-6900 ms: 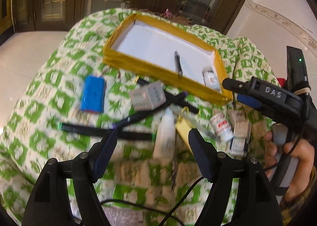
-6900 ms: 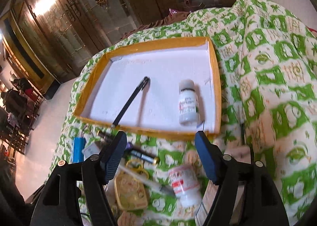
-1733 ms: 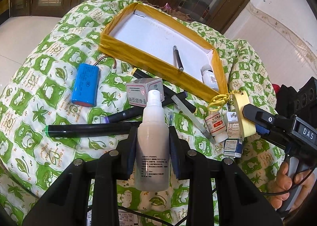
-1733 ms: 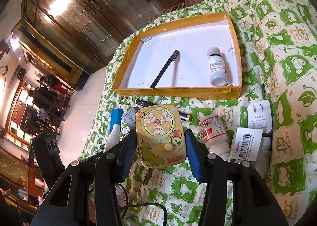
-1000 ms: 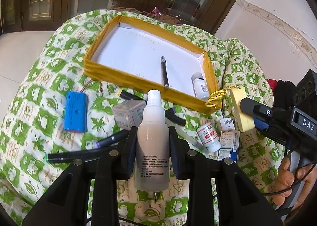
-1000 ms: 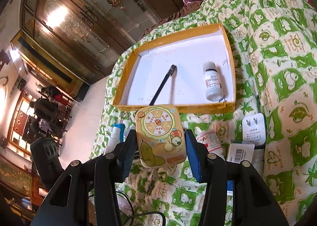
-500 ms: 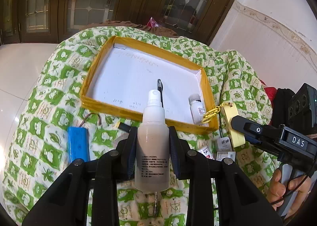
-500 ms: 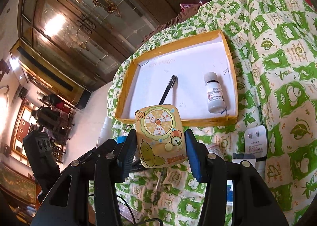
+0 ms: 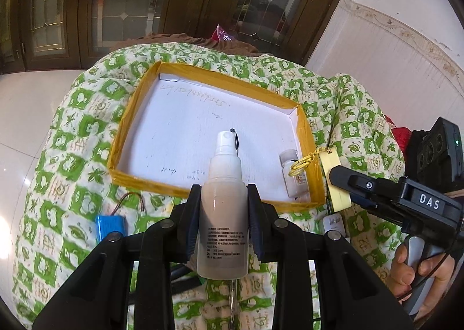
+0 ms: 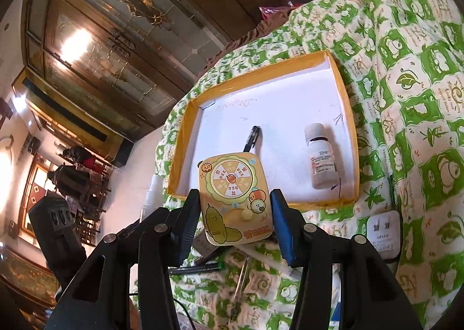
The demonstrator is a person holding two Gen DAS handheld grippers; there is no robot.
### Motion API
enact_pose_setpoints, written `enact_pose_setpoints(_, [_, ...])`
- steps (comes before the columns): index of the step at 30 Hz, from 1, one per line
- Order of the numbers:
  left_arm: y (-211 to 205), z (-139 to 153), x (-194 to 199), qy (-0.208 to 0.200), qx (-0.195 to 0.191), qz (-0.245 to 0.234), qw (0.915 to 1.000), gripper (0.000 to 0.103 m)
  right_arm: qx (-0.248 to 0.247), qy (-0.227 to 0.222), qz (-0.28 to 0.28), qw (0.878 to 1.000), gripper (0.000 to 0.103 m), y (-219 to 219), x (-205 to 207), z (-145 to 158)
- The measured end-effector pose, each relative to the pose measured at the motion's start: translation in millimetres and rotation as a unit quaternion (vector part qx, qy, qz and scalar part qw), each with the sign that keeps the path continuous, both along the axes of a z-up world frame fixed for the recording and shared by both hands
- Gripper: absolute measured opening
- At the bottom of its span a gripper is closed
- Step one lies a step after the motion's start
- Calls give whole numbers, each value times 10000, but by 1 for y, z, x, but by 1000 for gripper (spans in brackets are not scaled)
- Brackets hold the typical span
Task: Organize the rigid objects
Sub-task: 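Lower the spray bottle into the tray with the left tool while the right tool lowers the tag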
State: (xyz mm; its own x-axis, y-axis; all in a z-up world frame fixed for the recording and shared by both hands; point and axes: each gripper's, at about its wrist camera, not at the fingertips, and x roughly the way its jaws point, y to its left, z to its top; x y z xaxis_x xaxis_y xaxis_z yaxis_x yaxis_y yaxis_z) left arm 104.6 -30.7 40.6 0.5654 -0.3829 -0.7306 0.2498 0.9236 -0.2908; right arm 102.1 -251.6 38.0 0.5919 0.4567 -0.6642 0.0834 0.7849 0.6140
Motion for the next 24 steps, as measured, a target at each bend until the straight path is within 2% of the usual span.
enact_pose_setpoints(9, [-10,-10,36,158,6,32,9999,27,114,196,-102,9997,44,-15,23,-20])
enact_pose_setpoints(24, [-23,-47,91,477,312,90,9983,27,-210,427,200,9987,44,7,57,-57])
